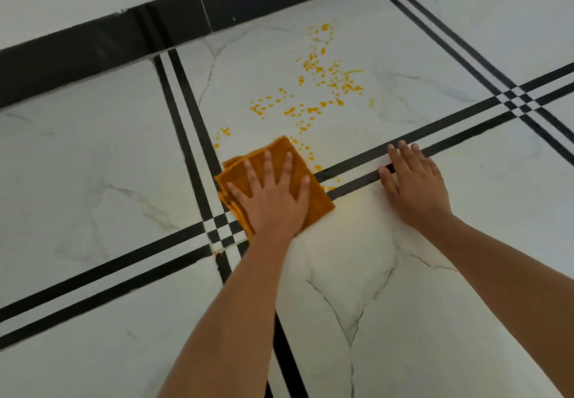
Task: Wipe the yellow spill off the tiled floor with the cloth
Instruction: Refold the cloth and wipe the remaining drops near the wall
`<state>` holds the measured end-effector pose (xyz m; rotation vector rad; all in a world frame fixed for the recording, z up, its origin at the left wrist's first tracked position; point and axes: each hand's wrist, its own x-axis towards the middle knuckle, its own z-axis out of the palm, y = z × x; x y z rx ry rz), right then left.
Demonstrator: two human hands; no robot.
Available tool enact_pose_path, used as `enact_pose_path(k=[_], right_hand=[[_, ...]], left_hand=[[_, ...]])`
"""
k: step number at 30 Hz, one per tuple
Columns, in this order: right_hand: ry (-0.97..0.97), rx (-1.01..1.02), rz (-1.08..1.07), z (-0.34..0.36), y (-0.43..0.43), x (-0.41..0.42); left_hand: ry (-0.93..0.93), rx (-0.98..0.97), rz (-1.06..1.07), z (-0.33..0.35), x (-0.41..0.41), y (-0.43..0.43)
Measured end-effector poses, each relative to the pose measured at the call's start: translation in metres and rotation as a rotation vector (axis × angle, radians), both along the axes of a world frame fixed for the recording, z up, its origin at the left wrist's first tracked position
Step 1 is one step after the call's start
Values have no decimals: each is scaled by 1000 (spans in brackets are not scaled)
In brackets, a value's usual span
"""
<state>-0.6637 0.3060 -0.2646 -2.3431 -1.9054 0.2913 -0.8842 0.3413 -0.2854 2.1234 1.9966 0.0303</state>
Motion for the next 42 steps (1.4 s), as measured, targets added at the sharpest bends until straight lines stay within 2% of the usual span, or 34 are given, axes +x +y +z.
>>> enact_pose_path(k=[4,7,9,14,18,21,23,32,33,36,37,38,42], right_hand=[[6,-18,-30,-2,-1,34],[97,-56,-67,3,-14,44],[116,-132,0,11,-25,50],[112,-195,117,22,-21,53],[160,-203,37,14,-4,38],[123,-78,-47,6,24,41],[100,-67,-84,2,44,46],[138,-145,-306,1,122,57],[139,-144,-321,1,130,59],[142,-110,-376,2,151,67],[147,-107,-399,2,157,71],[144,-114,-411,3,161,74],[87,-185,-405,1,158,79]], left_hand=[[28,5,-281,0,44,-45],[-3,-82,-38,4,52,-16],[-10,-185,123,14,68,-16],[68,-220,-161,19,87,-50],[73,-209,-132,20,88,-20],[134,-113,-358,10,80,35],[165,-84,-467,9,78,64],[130,-60,-578,7,119,192],[119,-32,-650,7,117,193],[55,130,-1059,-5,95,187],[43,156,-1122,-7,97,199],[49,161,-1098,-5,106,215],[74,13,-652,6,144,249]])
